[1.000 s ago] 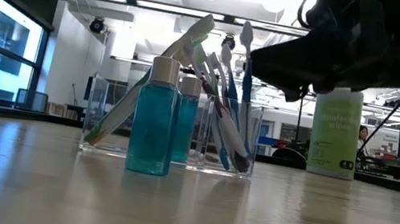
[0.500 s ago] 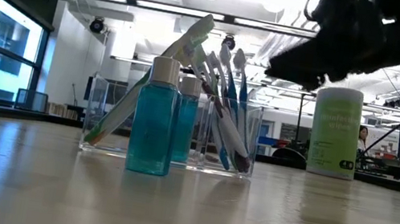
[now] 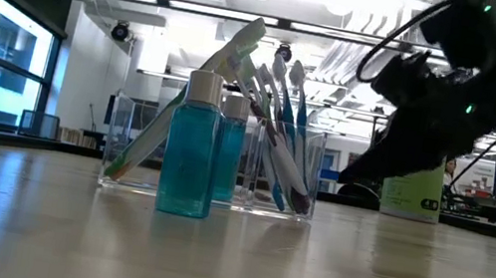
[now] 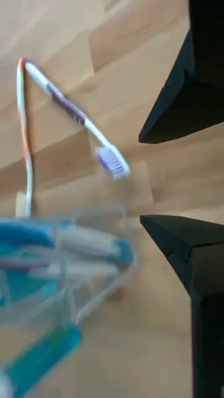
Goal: Pick & Place toothbrushing station
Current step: Put the violet toothbrush into the transparent organizer
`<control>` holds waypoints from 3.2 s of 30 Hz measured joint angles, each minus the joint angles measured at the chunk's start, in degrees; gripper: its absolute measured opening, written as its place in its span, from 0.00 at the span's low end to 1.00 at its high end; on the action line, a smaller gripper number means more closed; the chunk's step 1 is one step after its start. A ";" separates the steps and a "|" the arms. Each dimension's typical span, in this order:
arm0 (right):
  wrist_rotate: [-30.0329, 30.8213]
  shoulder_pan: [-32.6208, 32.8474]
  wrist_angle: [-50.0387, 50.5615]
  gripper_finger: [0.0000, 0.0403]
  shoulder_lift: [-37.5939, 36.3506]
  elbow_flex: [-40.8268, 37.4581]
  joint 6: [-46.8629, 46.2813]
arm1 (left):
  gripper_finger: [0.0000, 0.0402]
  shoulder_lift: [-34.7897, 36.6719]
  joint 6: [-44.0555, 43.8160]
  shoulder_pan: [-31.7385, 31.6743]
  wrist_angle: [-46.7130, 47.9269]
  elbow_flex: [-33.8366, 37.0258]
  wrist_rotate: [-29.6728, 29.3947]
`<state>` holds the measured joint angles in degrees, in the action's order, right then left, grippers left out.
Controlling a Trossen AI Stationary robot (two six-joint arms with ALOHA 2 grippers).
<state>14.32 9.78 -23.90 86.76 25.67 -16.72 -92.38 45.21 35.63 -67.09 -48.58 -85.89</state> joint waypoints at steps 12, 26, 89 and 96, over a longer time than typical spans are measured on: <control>8.49 -0.12 -12.52 0.47 10.77 0.00 1.64 | 0.34 0.00 -0.09 -0.39 0.00 0.00 0.04; 6.77 0.00 -18.85 0.47 14.06 0.00 4.26 | 0.34 0.00 -0.17 -1.13 0.00 0.00 0.09; 34.86 4.12 2.88 0.01 7.06 8.21 14.03 | 0.34 -0.20 -0.50 0.70 0.18 -0.04 -0.81; 41.67 7.28 8.72 0.01 -1.08 8.27 15.67 | 0.34 -0.24 3.18 1.01 0.20 0.00 -0.44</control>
<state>55.99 17.06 -15.18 85.68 33.94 -1.05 -92.62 48.39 36.65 -66.89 -48.58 -86.33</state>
